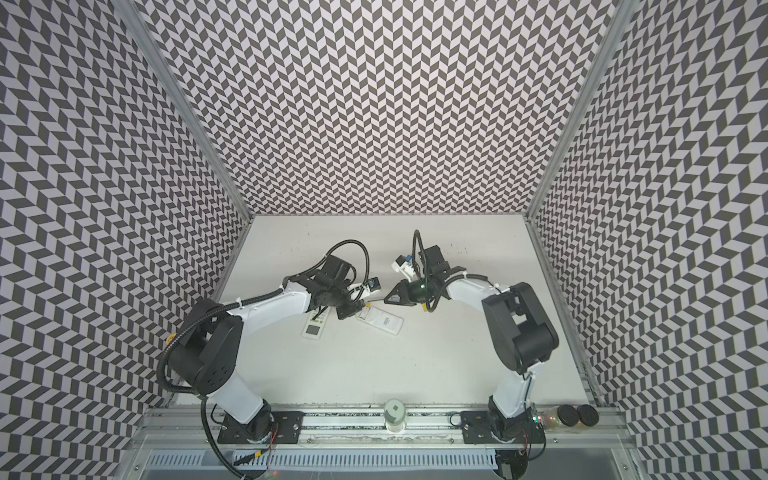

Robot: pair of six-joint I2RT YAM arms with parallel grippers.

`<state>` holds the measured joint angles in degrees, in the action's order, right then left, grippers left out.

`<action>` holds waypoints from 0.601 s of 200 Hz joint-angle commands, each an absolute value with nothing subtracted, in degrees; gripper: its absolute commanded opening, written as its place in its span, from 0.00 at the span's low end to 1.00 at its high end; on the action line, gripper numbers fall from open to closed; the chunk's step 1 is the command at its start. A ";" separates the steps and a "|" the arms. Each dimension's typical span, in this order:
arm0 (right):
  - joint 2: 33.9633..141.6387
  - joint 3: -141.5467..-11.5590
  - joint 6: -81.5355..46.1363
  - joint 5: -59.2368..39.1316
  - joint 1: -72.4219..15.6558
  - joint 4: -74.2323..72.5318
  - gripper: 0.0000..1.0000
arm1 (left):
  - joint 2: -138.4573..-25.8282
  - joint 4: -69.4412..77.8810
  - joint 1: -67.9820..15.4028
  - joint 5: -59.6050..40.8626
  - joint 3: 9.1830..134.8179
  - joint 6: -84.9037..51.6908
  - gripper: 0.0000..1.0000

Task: Unload the batteries from the remote control

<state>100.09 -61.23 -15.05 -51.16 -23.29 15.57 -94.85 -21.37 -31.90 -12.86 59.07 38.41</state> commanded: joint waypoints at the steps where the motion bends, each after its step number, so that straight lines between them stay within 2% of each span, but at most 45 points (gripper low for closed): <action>1: 93.96 -59.50 -15.02 -46.70 -20.22 16.06 0.00 | -93.11 -20.69 -32.92 -14.78 62.77 33.29 0.07; 66: 76.98 -50.62 -16.75 -36.02 -8.42 14.16 0.00 | -99.14 -14.04 -38.41 -13.94 69.15 19.82 0.03; 120: 68.80 -43.45 -16.46 -27.54 -5.51 11.28 0.00 | -106.06 -11.53 -42.32 -16.88 72.23 15.97 0.02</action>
<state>71.94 -45.32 -16.64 -33.39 -6.09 14.85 -104.29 -13.82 -40.95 -14.92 70.57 19.18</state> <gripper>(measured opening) 0.167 0.083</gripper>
